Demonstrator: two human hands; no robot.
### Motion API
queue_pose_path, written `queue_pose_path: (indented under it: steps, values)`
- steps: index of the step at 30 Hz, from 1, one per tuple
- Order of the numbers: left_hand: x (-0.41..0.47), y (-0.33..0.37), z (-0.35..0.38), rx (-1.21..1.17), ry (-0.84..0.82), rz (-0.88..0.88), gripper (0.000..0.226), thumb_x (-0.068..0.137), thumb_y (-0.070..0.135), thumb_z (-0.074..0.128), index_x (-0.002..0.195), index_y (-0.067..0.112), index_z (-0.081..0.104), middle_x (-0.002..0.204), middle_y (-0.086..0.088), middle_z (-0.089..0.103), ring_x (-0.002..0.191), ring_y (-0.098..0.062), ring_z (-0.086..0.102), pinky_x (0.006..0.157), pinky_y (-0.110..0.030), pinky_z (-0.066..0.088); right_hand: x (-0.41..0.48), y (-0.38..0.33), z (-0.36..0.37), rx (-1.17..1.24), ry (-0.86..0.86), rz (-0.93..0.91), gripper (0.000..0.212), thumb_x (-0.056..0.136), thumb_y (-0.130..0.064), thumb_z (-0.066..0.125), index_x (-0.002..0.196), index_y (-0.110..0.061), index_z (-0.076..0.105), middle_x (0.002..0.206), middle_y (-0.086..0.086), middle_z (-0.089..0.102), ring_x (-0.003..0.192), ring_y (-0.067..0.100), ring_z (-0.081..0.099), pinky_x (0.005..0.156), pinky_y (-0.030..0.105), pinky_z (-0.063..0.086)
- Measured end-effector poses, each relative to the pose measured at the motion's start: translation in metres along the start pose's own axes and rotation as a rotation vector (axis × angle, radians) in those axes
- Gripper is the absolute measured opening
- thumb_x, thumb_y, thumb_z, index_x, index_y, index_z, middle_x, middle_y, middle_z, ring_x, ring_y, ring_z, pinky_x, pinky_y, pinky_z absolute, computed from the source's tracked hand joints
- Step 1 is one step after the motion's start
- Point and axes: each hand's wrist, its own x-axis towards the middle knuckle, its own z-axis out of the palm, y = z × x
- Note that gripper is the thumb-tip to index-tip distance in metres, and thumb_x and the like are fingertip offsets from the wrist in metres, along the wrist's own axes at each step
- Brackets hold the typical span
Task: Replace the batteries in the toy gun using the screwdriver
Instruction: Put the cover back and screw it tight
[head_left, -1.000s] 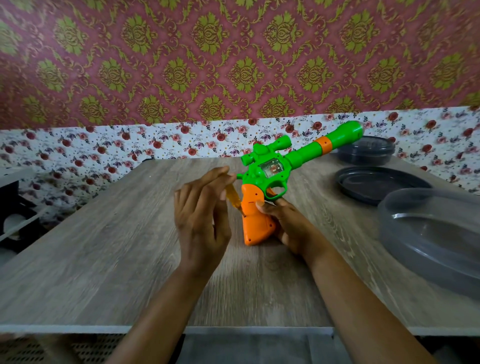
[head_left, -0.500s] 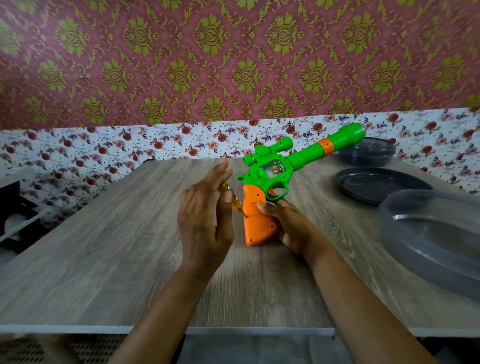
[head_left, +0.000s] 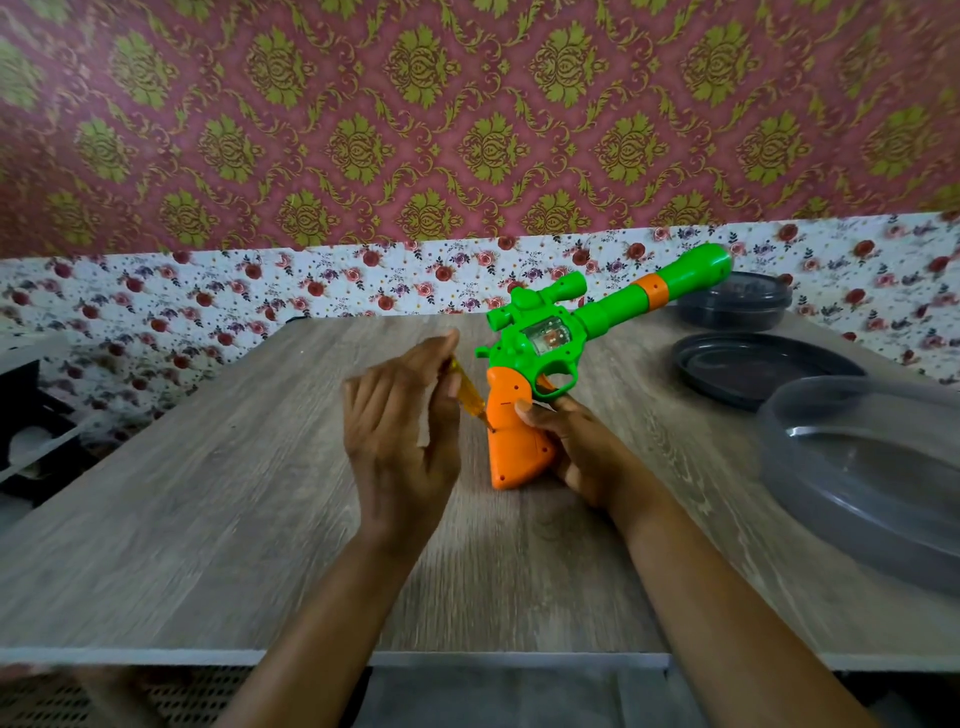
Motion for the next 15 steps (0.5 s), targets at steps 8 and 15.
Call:
queue_pose_path:
  steps: [8,15]
  values:
    - [-0.0016,-0.0025,0.0005,-0.044,-0.018,-0.008,0.017,0.091,0.017,0.055,0.108,0.017,0.058,0.108,0.002,0.054,0.100,-0.012,0.050,0.075,-0.033,0.046,-0.0019,-0.0015,0.0004,-0.009,-0.013,-0.008,0.034,0.092,-0.006,0.048,0.124,-0.016,0.048,0.109,0.004,0.062,0.090,0.013,0.062,0.069,0.029,0.055]
    - [-0.0032,-0.0001,0.0027,-0.037,-0.067,-0.050,0.034,0.094,0.007,0.041,0.127,0.010,0.046,0.124,0.003,0.054,0.105,-0.005,0.053,0.081,-0.028,0.041,-0.0017,-0.0012,0.0006,0.013,-0.017,-0.010,0.032,0.092,-0.005,0.047,0.122,-0.018,0.049,0.101,0.000,0.064,0.087,0.013,0.062,0.063,0.026,0.057]
